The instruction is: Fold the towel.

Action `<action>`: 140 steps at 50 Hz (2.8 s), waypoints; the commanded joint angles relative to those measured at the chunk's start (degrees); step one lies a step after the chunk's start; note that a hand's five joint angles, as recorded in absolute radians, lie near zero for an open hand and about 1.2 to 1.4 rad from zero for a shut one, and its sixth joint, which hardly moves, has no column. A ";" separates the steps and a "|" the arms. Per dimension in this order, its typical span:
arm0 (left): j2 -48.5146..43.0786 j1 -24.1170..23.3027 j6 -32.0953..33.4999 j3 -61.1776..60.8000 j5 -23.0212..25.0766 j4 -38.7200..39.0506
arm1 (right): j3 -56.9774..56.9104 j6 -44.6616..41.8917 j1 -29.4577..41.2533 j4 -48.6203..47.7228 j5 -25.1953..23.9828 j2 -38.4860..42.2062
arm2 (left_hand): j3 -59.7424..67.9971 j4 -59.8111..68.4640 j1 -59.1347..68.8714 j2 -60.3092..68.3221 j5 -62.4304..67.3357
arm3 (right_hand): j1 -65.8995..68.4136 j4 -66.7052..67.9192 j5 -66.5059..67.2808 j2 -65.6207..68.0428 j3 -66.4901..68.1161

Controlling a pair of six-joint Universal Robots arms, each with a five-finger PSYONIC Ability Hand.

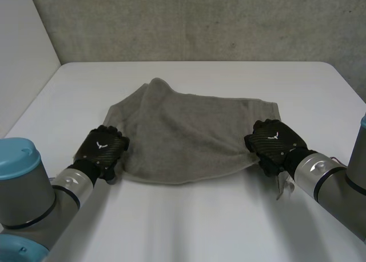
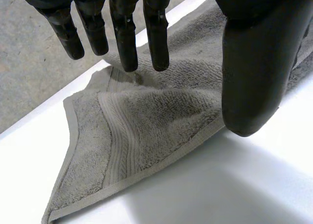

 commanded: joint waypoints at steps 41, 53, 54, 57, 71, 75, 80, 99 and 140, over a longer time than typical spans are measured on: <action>-5.45 -0.08 1.29 6.88 -0.52 -0.12 | -0.79 -0.42 -2.70 3.49 -0.08 -2.29 | -2.77 -3.11 50.48 50.68 50.49 | 5.10 -4.37 2.40 3.32 -2.65; 11.79 0.71 0.58 4.86 -0.61 -4.96 | -3.25 -6.12 -7.80 18.52 -3.77 -12.83 | -2.77 -3.11 50.48 50.68 50.49 | 5.10 -4.37 2.40 3.32 -2.65; 14.75 0.80 0.50 4.86 -0.61 -6.87 | -3.25 -6.14 -7.81 18.54 -3.77 -12.84 | -2.77 -3.11 50.48 50.68 50.49 | 5.10 -4.37 2.40 3.32 -2.65; 21.16 0.88 0.41 5.12 -0.53 -11.18 | -3.95 -8.68 -8.68 22.03 -3.95 -15.99 | -2.77 -3.11 50.48 50.68 50.49 | 5.10 -4.37 2.40 3.32 -2.65; 38.07 2.20 0.85 4.86 0.09 -23.85 | -8.61 -10.53 -9.56 32.25 -9.48 -22.52 | -2.77 -3.11 50.48 50.68 50.49 | 5.10 -4.37 2.40 3.32 -2.65; 37.54 2.99 0.85 4.77 0.53 -24.38 | -8.87 -12.29 -10.97 31.98 -9.66 -21.63 | -2.77 -3.11 50.48 50.68 50.49 | 5.10 -4.37 2.40 3.32 -2.65; 30.51 4.14 1.20 5.82 2.55 -23.50 | -12.81 -16.94 -11.06 31.20 -9.22 -10.24 | -2.77 -3.11 50.48 50.68 50.49 | 5.10 -4.37 2.40 3.32 -2.65; -11.83 1.32 9.80 30.33 3.96 -21.22 | -18.10 -16.51 -6.31 12.74 -1.58 7.81 | -2.77 -3.11 50.48 50.68 50.49 | 5.10 -4.37 2.40 3.32 -2.65; -30.40 -0.17 11.57 45.55 3.87 -6.19 | -24.87 -13.08 -3.59 -9.15 2.73 27.84 | -2.77 -3.11 50.48 50.68 50.49 | 5.10 -4.37 2.40 3.32 -2.65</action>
